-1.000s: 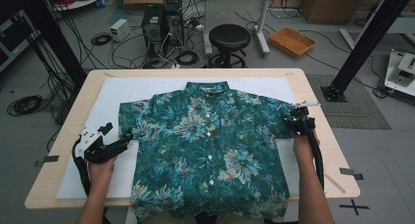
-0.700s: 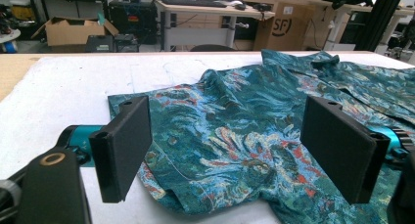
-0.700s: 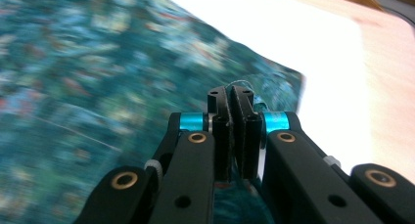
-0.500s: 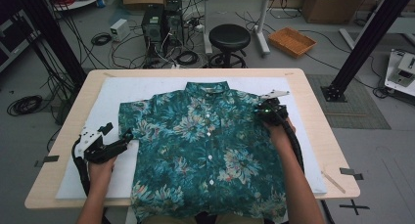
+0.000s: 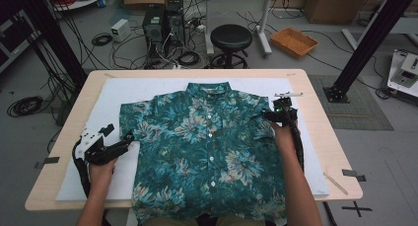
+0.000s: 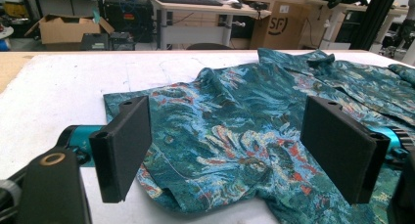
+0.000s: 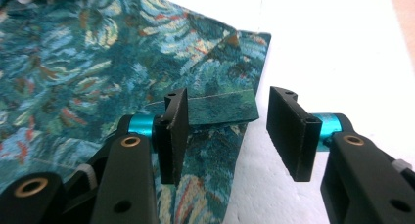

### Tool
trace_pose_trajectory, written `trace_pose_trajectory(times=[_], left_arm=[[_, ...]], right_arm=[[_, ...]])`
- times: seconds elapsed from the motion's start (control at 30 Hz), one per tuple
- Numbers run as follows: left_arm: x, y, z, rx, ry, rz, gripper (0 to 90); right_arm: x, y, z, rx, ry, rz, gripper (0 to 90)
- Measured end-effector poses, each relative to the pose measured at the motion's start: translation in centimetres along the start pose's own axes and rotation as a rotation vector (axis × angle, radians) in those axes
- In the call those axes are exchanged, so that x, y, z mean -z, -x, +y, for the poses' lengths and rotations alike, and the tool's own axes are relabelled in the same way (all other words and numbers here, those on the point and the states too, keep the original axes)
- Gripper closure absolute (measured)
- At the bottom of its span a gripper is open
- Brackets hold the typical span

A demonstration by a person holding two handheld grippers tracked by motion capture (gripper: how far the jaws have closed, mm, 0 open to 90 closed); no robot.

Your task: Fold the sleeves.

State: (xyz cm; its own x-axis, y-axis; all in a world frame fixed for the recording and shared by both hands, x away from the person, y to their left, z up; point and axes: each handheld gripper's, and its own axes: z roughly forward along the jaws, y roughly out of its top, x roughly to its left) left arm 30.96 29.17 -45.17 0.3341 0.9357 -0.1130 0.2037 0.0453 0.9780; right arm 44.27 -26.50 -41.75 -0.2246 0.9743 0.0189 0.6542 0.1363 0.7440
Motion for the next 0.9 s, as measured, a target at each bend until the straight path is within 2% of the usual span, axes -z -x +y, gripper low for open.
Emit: trace_pose_trajectory(times=[0.23,0.27,0.33,0.37,0.43,0.47,0.5,0.53,0.57,0.6,0.67,0.7,0.73,0.8,0.83,0.87,0.9], left_arm=[[0.0,0.0,0.0,0.008,0.001,0.0,19.6],[0.0,0.0,0.0,0.01,0.004,0.0,19.6],[-0.1,-0.1,0.0,0.007,0.0,-0.003,19.6],[-0.1,-0.1,0.0,0.01,-0.004,-0.003,19.6],[-0.1,-0.2,0.0,0.018,-0.01,-0.004,19.6],[-0.1,-0.2,0.1,0.023,-0.013,-0.005,19.6],[-0.2,-0.3,0.0,0.027,-0.011,-0.005,19.6],[-0.2,-0.3,0.1,0.028,-0.012,-0.004,19.6],[-0.2,-0.3,0.1,0.028,-0.012,-0.004,19.6],[-0.2,-0.3,0.0,0.027,-0.012,-0.005,19.6],[-0.1,-0.2,0.1,0.022,-0.014,-0.005,19.6],[-0.1,-0.2,0.1,0.022,-0.014,-0.005,19.6],[-0.1,-0.2,0.1,0.022,-0.014,-0.005,19.6],[-0.1,-0.2,0.1,0.021,-0.015,-0.005,19.6],[-0.1,-0.2,0.1,0.021,-0.014,-0.006,19.6],[-0.1,-0.2,0.0,0.015,-0.005,-0.005,19.6],[-0.1,-0.2,0.0,0.015,-0.005,-0.005,19.6]], right_arm=[[-1.7,0.5,0.0,-0.022,-0.013,-0.022,63.3],[-2.3,1.0,-0.1,-0.046,-0.018,0.001,67.4],[-2.7,1.3,-0.2,-0.051,-0.038,0.028,80.8],[-2.7,1.3,-0.2,-0.051,-0.038,0.028,80.8],[-2.7,0.8,0.0,0.005,-0.012,0.044,90.0],[-2.6,0.4,0.3,0.04,0.013,0.053,90.0],[-2.6,0.4,0.3,0.04,0.013,0.053,90.0],[-2.6,-0.4,0.8,0.074,0.032,0.088,90.0],[-2.6,-0.4,0.8,0.074,0.032,0.088,90.0],[-2.7,-0.7,1.1,0.081,0.031,0.111,90.0],[-3.2,-2.4,2.3,0.135,0.036,0.157,89.7],[-3.2,-2.4,2.3,0.135,0.036,0.157,89.7],[-3.1,-3.2,2.8,0.149,0.052,0.162,79.2],[-2.7,-3.4,2.9,0.144,0.083,0.173,73.2],[-2.7,-3.4,2.9,0.144,0.083,0.173,73.2],[-2.0,-3.1,2.9,0.127,0.106,0.167,63.7],[-1.7,-2.9,2.8,0.116,0.11,0.165,60.1]])
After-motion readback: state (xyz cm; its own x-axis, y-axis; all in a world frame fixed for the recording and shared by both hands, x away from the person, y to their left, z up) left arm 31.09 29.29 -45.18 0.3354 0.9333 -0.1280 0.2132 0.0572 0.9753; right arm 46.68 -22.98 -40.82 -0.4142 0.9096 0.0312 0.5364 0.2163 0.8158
